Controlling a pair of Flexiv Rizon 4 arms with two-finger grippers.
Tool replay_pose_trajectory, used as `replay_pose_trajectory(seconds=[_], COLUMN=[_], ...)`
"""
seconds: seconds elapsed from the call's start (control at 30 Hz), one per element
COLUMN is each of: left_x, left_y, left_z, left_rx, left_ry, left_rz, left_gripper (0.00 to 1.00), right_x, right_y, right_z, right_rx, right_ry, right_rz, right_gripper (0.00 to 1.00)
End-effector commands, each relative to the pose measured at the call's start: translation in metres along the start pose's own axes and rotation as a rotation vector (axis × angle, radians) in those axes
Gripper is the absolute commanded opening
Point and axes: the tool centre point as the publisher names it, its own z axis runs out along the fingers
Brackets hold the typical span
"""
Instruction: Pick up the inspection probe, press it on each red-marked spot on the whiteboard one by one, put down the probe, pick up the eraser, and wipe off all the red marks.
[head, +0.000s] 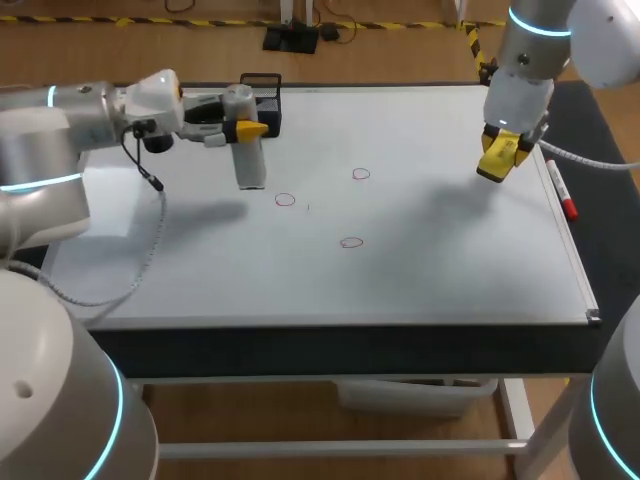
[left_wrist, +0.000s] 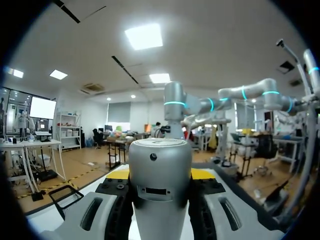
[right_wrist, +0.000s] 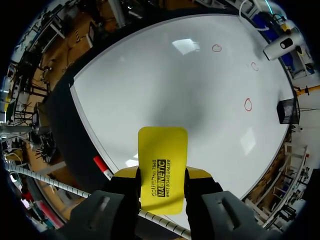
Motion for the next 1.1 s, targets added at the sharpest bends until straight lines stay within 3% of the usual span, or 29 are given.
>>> replay_pose_trajectory(seconds=[0.03,0.37,0.63,1.1], left_x=[-0.009,-0.011,-0.008,-0.008], left_y=[0.007,0.023,0.036,0.041], left_z=[0.013,0.036,0.039,0.043], left_rx=[0.010,0.010,0.007,0.007], left_ry=[0.020,0.047,0.040,0.063], left_rz=[-0.002,-0.009,-0.021,-0.004], left_gripper=[0.00,0.00,0.00,0.00], right_x=[0.000,0.000,0.000,0.000], right_y=[-0.001,-0.001,-0.001,-0.001], right_z=[-0.001,-0.001,-0.001,-0.001], right_rx=[0.002,0.002,0.002,0.002], right_ry=[0.003,0.003,0.003,0.003], right_rz=[-0.002,-0.002,-0.002,-0.002], right_gripper=[0.00,0.00,0.00,0.00])
